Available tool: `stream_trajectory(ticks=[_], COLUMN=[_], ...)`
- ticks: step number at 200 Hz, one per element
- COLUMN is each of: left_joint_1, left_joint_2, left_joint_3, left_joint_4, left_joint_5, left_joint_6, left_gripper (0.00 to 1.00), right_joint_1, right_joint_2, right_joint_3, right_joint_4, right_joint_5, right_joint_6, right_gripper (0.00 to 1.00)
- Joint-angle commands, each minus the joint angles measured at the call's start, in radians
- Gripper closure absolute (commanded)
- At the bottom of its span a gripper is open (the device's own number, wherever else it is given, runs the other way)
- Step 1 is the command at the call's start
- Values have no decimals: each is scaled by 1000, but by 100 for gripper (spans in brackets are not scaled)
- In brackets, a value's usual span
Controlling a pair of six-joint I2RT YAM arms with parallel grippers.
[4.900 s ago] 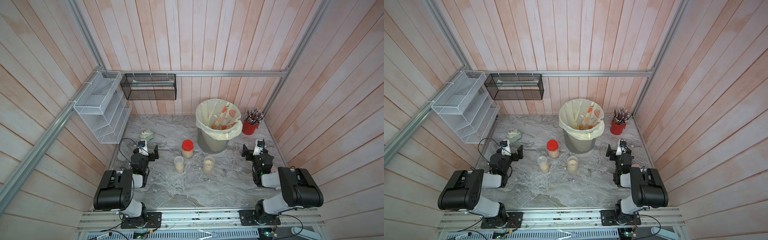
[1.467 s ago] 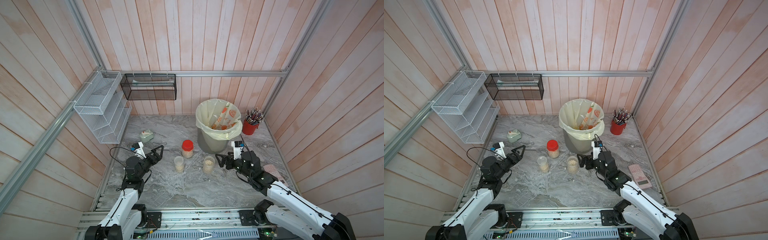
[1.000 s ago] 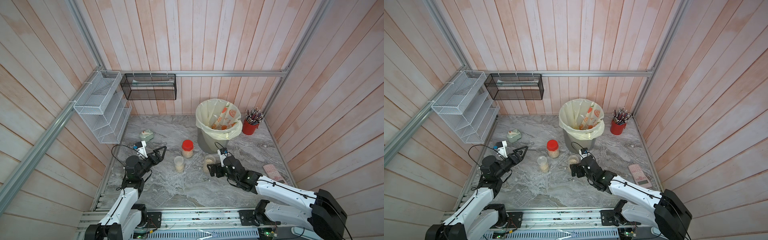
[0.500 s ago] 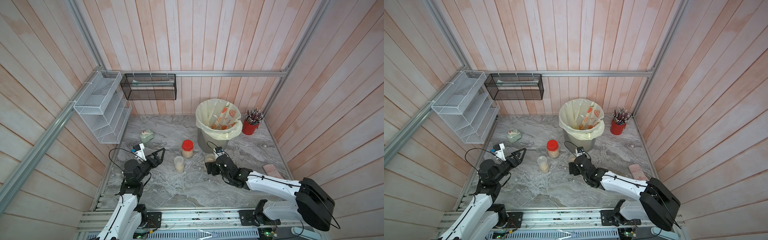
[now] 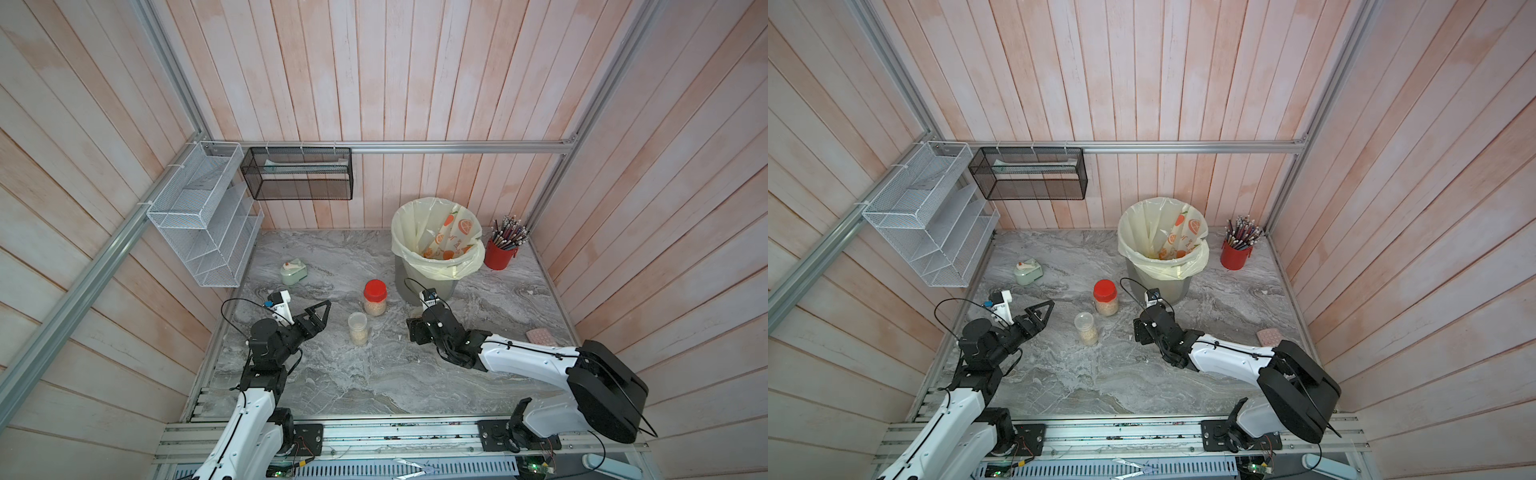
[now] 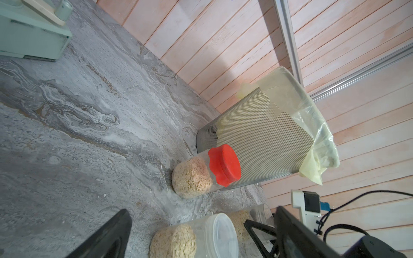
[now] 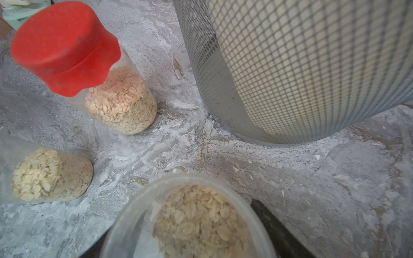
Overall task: Empty expired oatmeal from jars
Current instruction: Pick up the jar from the center of the board.
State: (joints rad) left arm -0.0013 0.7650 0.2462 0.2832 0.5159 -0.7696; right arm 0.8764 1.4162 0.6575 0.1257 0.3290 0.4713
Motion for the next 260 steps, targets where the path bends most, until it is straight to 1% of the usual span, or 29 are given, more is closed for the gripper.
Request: stream_trajectory(ticks=[1, 39, 51, 70, 84, 102, 129, 154, 181, 206, 241, 260], left_joint_1=[-4, -4, -4, -3, -5, -8, -34, -101, -222, -332, -428, -490], left_joint_2=[1, -4, -10, -39, -75, -116, -126, -114, -94, -47, 19, 44], left_joint_3=[22, 30, 34, 21, 11, 11, 53, 95, 138, 198, 251, 278], left_joint_4=[-19, -28, -26, 13, 39, 35, 2, -16, -29, -58, -59, -66], left_joint_5=[1, 21, 34, 63, 58, 45, 44, 18, -68, -112, -109, -116], left_joint_6=[23, 32, 40, 49, 50, 63, 113, 170, 250, 331, 400, 448], left_gripper=[0, 0, 0, 0, 0, 0, 0, 0, 0, 0, 0, 0], right_joint_1=[2, -8, -9, -10, -11, -11, -16, -26, -48, -89, -168, -201], right_joint_2=[17, 23, 24, 20, 10, -17, -89, -172, -261, -337, -417, -442], right_joint_3=[25, 12, 10, 6, 8, 15, 20, 29, 38, 54, 97, 134], right_joint_4=[15, 24, 24, 25, 16, 2, -33, -90, -170, -244, -364, -445], right_joint_5=[16, -9, -14, -22, -28, -39, -62, -106, -161, -238, -379, -424], right_joint_6=[-4, 6, 7, 12, 13, 15, 22, 38, 44, 58, 73, 70], right_gripper=[26, 37, 41, 46, 52, 54, 57, 60, 61, 61, 61, 61])
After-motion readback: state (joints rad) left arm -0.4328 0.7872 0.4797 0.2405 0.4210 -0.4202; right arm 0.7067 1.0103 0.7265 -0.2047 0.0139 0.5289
